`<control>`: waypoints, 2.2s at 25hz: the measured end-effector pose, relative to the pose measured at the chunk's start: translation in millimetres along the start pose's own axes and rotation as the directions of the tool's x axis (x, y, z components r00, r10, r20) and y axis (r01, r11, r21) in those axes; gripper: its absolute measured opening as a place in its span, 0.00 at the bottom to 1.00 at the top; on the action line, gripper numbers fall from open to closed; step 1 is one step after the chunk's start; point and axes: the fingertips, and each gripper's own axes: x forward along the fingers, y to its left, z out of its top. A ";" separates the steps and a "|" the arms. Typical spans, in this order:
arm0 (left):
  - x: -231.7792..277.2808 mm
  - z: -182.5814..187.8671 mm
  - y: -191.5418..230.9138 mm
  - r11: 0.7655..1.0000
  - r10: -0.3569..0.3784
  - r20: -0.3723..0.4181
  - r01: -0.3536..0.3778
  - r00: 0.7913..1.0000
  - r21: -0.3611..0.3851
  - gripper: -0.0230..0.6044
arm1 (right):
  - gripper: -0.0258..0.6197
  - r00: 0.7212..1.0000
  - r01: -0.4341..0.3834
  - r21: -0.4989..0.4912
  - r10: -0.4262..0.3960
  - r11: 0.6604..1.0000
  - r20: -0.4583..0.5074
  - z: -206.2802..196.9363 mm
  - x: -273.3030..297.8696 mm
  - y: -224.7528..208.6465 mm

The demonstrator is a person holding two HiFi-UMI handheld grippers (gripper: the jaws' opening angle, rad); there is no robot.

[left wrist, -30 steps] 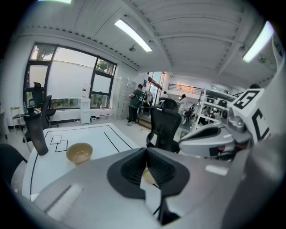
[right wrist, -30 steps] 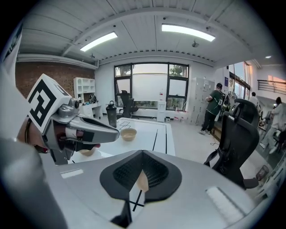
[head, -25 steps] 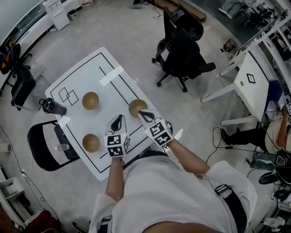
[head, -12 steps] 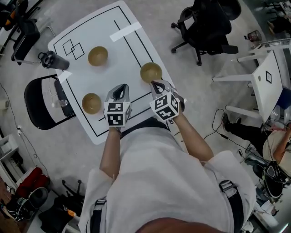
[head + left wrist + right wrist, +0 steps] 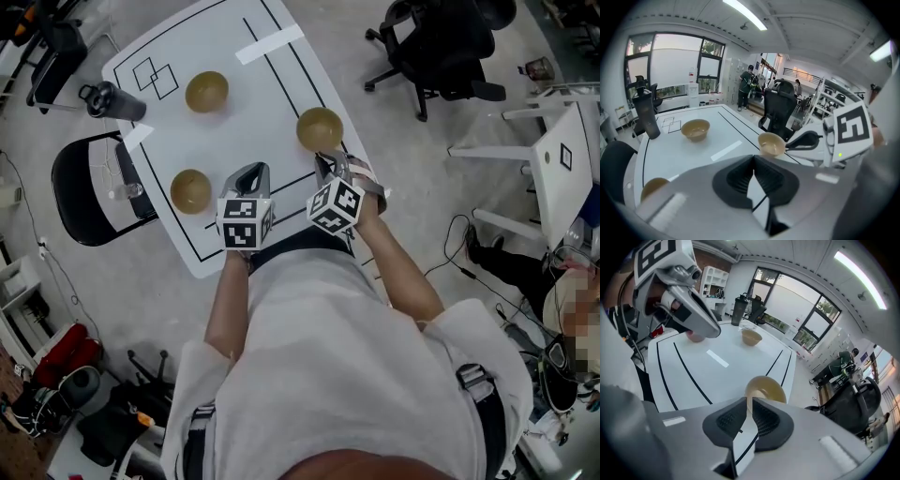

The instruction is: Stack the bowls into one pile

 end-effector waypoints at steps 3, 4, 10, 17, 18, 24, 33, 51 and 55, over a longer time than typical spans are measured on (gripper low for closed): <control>-6.0 -4.0 6.1 1.000 0.016 -0.002 -0.016 1.000 -0.009 0.04 | 0.12 0.999 0.013 -0.076 -0.016 0.997 -0.035 -4.1 10.7 3.2; -8.1 -5.4 8.8 1.000 0.022 -0.002 -0.022 1.000 -0.012 0.04 | 0.13 0.999 0.018 -0.099 -0.022 0.995 -0.045 -5.2 14.3 4.1; -24.2 -16.2 26.1 0.997 0.067 0.006 -0.067 0.998 -0.036 0.04 | 0.15 0.995 0.025 -0.186 -0.043 0.982 -0.092 -12.8 34.9 10.7; -41.2 -25.2 46.4 0.991 0.112 0.013 -0.111 0.994 -0.069 0.04 | 0.15 0.989 0.033 -0.253 -0.067 0.967 -0.129 -18.0 49.5 12.8; -42.7 -26.2 48.2 0.990 0.117 0.015 -0.116 0.993 -0.075 0.04 | 0.14 0.989 0.034 -0.259 -0.070 0.965 -0.132 -18.0 50.4 12.4; -50.8 -31.8 52.7 0.985 0.144 0.022 -0.141 0.989 -0.097 0.04 | 0.08 0.989 0.038 -0.306 -0.079 0.951 -0.123 -12.6 50.6 11.8; -69.9 -36.8 69.2 0.969 0.205 0.051 -0.195 0.977 -0.154 0.04 | 0.06 0.994 0.063 -0.365 -0.092 0.929 -0.063 20.1 41.8 7.2; -123.5 -43.0 138.0 0.905 0.354 0.135 -0.303 0.925 -0.299 0.04 | 0.07 0.986 0.116 -0.504 -0.037 0.856 0.164 155.7 20.1 28.0; -134.7 -45.9 152.0 0.897 0.374 0.148 -0.317 0.915 -0.309 0.04 | 0.07 0.981 0.125 -0.524 -0.026 0.842 0.191 179.7 19.5 36.6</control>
